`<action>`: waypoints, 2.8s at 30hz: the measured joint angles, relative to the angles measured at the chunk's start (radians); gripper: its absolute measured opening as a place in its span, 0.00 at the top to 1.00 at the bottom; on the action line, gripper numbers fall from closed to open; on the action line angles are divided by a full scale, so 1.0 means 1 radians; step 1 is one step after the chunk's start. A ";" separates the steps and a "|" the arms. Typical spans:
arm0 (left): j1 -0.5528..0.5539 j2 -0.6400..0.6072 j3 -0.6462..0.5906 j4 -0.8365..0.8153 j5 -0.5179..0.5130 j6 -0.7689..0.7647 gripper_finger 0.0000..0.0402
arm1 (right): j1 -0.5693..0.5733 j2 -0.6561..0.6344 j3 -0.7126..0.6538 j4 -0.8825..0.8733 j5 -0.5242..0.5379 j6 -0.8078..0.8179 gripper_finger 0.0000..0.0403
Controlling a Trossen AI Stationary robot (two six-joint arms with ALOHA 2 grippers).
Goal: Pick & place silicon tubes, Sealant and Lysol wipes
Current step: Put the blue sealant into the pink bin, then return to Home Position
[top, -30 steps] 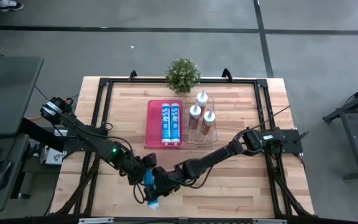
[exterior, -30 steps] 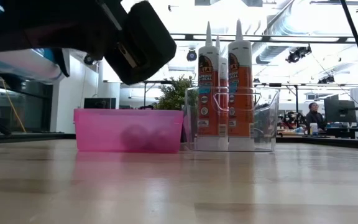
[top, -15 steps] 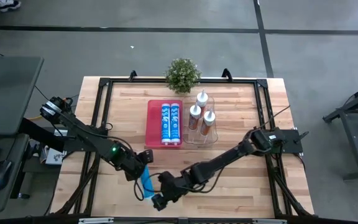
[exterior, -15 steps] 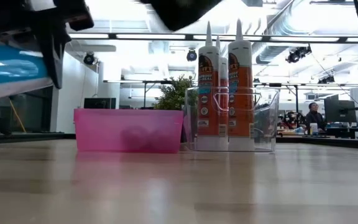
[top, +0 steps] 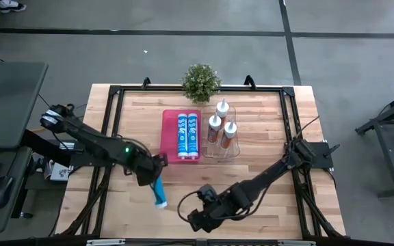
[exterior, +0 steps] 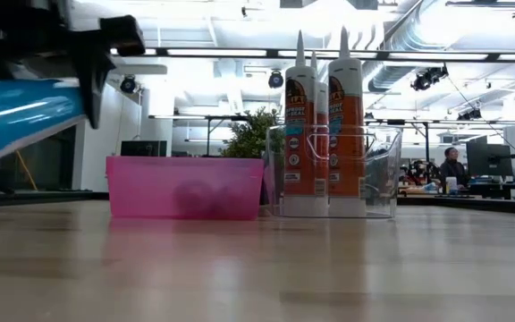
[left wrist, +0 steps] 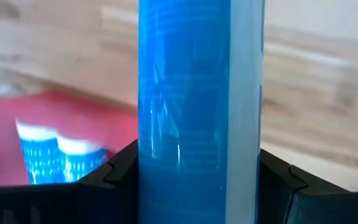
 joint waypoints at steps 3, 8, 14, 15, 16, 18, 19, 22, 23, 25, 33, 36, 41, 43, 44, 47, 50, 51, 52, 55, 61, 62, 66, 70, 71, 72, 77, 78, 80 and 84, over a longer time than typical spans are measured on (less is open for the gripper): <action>0.069 -0.034 0.004 -0.023 0.008 0.046 0.51 | 0.018 0.000 -0.002 -0.077 -0.003 0.034 0.24; 0.190 -0.059 0.088 -0.158 0.005 0.164 0.51 | 0.061 -0.002 -0.002 -0.204 -0.008 0.120 0.24; 0.344 -0.058 0.234 -0.207 0.002 0.322 0.51 | 0.116 -0.002 -0.005 -0.316 -0.005 0.205 0.24; 0.366 -0.058 0.255 -0.202 0.003 0.361 0.51 | 0.123 -0.002 -0.005 -0.327 -0.006 0.222 0.24; 0.390 -0.058 0.274 -0.201 0.002 0.408 0.51 | 0.131 -0.002 -0.005 -0.336 -0.005 0.234 0.24; 0.438 -0.053 0.305 -0.202 0.005 0.508 0.51 | 0.144 -0.002 -0.005 -0.344 -0.007 0.249 0.24; 0.462 -0.045 0.317 -0.203 0.010 0.546 0.51 | 0.150 -0.002 -0.005 -0.347 -0.007 0.259 0.24; 0.531 -0.016 0.341 -0.204 0.018 0.576 0.51 | 0.170 -0.002 -0.005 -0.362 -0.006 0.285 0.24; 0.551 -0.007 0.348 -0.206 0.018 0.585 0.51 | 0.178 -0.002 -0.005 -0.370 -0.007 0.293 0.24; 0.592 0.011 0.359 -0.199 0.018 0.638 0.51 | 0.195 -0.004 -0.005 -0.390 -0.008 0.317 0.24; 0.710 0.126 0.382 -0.201 0.027 0.801 0.51 | 0.260 -0.057 -0.005 -0.480 -0.011 0.411 0.24; 0.736 0.165 0.381 -0.174 -0.003 0.863 0.51 | 0.271 -0.075 -0.005 -0.495 -0.010 0.419 0.24; 0.771 0.208 0.381 -0.122 -0.007 0.885 0.51 | 0.270 -0.082 -0.005 -0.494 -0.006 0.417 0.24; 0.772 0.220 0.381 -0.117 -0.006 0.887 0.51 | 0.270 -0.082 -0.005 -0.494 -0.002 0.415 0.24; 0.772 0.227 0.381 -0.113 -0.004 0.887 0.51 | 0.270 -0.082 -0.005 -0.494 -0.002 0.414 0.24; 0.768 0.241 0.381 -0.115 0.010 0.890 0.51 | 0.270 -0.082 -0.005 -0.494 0.006 0.409 0.24; 0.768 0.242 0.381 -0.119 0.026 0.891 0.51 | 0.270 -0.082 -0.005 -0.494 0.009 0.404 0.24; 0.768 0.242 0.381 -0.118 0.032 0.891 0.51 | 0.270 -0.082 -0.005 -0.494 0.012 0.403 0.24; 0.768 0.242 0.381 -0.118 0.039 0.891 0.51 | 0.270 -0.082 -0.005 -0.493 0.017 0.401 0.24; 0.768 0.241 0.381 -0.120 0.055 0.888 0.51 | 0.270 -0.082 -0.005 -0.492 0.025 0.396 0.24; 0.768 0.246 0.363 -0.104 0.061 0.892 0.51 | 0.270 -0.082 -0.005 -0.484 0.029 0.392 0.24; 0.768 0.256 0.363 -0.108 0.061 0.892 0.51 | 0.270 -0.082 -0.005 -0.484 0.030 0.392 0.24; 0.768 0.287 0.360 -0.113 0.060 0.884 0.51 | 0.270 -0.082 -0.005 -0.484 0.031 0.389 0.24; 0.768 0.294 0.361 -0.094 0.082 0.883 0.47 | 0.270 -0.082 -0.005 -0.481 0.031 0.389 0.24; 0.768 0.293 0.361 -0.088 0.100 0.883 0.43 | 0.270 -0.082 -0.005 -0.481 0.031 0.389 0.24; 0.768 0.291 0.361 -0.072 0.114 0.881 0.39 | 0.270 -0.082 -0.005 -0.481 0.031 0.389 0.24; 0.768 0.291 0.362 -0.066 0.169 0.805 0.27 | 0.270 -0.082 -0.005 -0.481 0.031 0.389 0.24; 0.768 0.291 0.362 -0.068 0.169 0.803 0.27 | 0.270 -0.082 -0.005 -0.481 0.031 0.389 0.24; 0.768 0.291 0.362 -0.068 0.154 0.803 0.27 | 0.270 -0.082 -0.005 -0.482 0.031 0.389 0.24; 0.768 0.291 0.362 -0.070 0.106 0.739 0.32 | 0.270 -0.082 -0.005 -0.497 0.043 0.389 0.24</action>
